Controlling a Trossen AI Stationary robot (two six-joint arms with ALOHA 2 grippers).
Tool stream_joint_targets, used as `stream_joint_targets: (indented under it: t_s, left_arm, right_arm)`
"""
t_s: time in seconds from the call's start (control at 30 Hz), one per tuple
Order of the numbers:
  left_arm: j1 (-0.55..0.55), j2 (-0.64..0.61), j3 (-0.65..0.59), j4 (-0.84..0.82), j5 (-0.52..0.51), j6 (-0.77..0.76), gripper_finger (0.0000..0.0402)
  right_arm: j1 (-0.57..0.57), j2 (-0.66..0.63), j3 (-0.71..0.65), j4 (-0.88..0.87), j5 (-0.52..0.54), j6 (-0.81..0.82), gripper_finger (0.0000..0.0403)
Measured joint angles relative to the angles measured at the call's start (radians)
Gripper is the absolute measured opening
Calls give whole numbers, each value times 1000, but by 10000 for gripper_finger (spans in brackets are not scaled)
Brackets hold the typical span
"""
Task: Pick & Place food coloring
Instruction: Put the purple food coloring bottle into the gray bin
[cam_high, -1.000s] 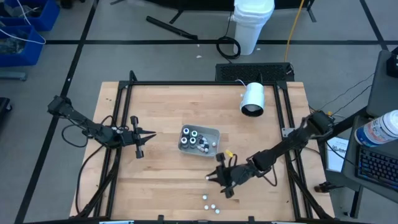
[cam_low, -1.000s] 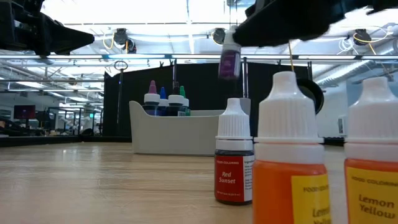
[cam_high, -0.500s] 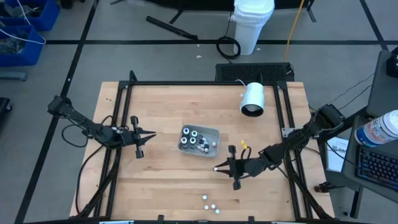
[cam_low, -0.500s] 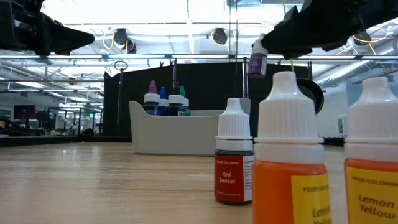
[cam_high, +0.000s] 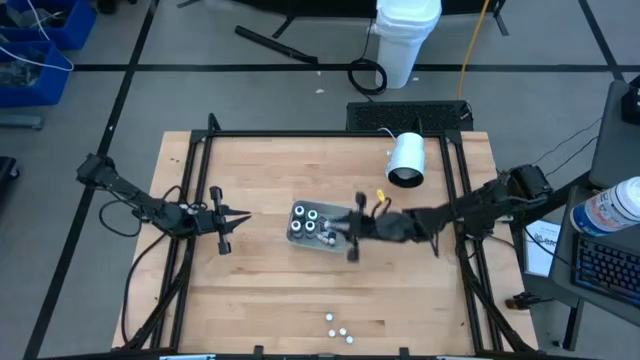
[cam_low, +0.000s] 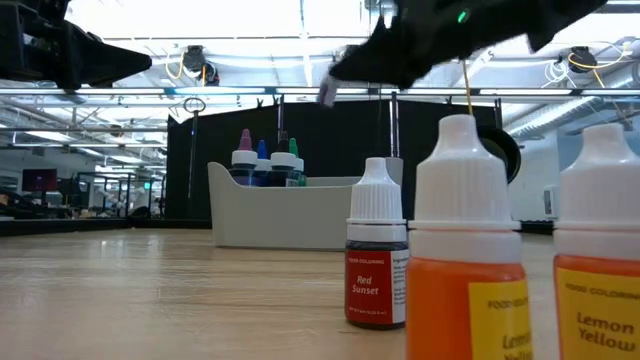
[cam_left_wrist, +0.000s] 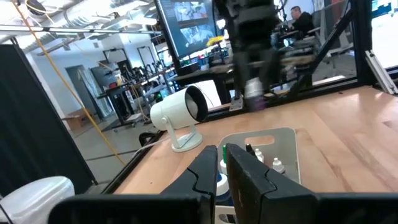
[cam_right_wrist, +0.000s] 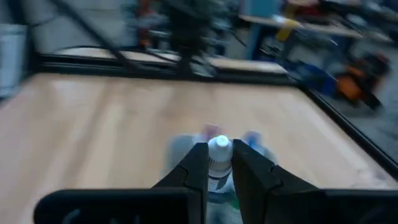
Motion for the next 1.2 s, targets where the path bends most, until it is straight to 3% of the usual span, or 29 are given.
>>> stream_joint_targets:
  t_s: [0.13,0.33,0.67,1.1,1.2]
  left_arm:
    - [0,0,0,0,0,10,42]
    - [0,0,0,1,0,39,42]
    - [0,0,0,0,1,63,42]
    - [0,0,0,-1,7,72,42]
    - [0,0,0,-1,8,72,42]
  right_arm:
    - [-65,5,-37,-6,-2,73,42]
    - [-73,53,-83,46,-2,149,43]
    - [-69,266,32,59,3,182,43]
    - [-71,273,32,-10,-2,210,43]
    - [-75,273,32,-9,-51,198,43]
